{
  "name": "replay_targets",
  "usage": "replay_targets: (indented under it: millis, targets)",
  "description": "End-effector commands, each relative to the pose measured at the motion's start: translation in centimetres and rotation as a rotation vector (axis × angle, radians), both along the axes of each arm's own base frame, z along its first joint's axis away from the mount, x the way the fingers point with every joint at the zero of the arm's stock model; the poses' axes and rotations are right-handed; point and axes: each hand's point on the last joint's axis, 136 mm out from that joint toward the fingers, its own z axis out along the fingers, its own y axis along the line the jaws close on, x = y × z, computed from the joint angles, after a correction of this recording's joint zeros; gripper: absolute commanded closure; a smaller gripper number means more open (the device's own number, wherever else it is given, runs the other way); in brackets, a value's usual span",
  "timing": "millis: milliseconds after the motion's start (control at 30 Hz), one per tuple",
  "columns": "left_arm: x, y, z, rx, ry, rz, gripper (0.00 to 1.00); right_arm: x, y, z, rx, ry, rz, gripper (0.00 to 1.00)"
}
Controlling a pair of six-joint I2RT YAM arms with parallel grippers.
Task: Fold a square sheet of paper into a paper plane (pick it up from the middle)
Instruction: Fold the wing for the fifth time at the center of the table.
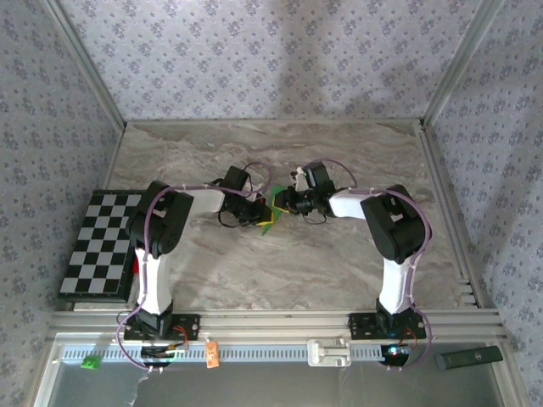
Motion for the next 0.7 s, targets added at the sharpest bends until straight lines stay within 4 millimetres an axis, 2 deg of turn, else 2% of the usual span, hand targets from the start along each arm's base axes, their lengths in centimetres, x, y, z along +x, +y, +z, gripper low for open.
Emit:
replay_targets:
  millis: [0,667]
  targets:
    - [-0.7,0.5,-1.3,0.031,0.074,0.008,1.00,0.2,-0.2,-1.5,-0.045,0.038,-0.022,0.82]
    - [-0.7,1.0,-1.9,0.056,0.092,0.026,0.94,0.1,-1.0,-3.9,-0.121,0.097,-0.048,0.82]
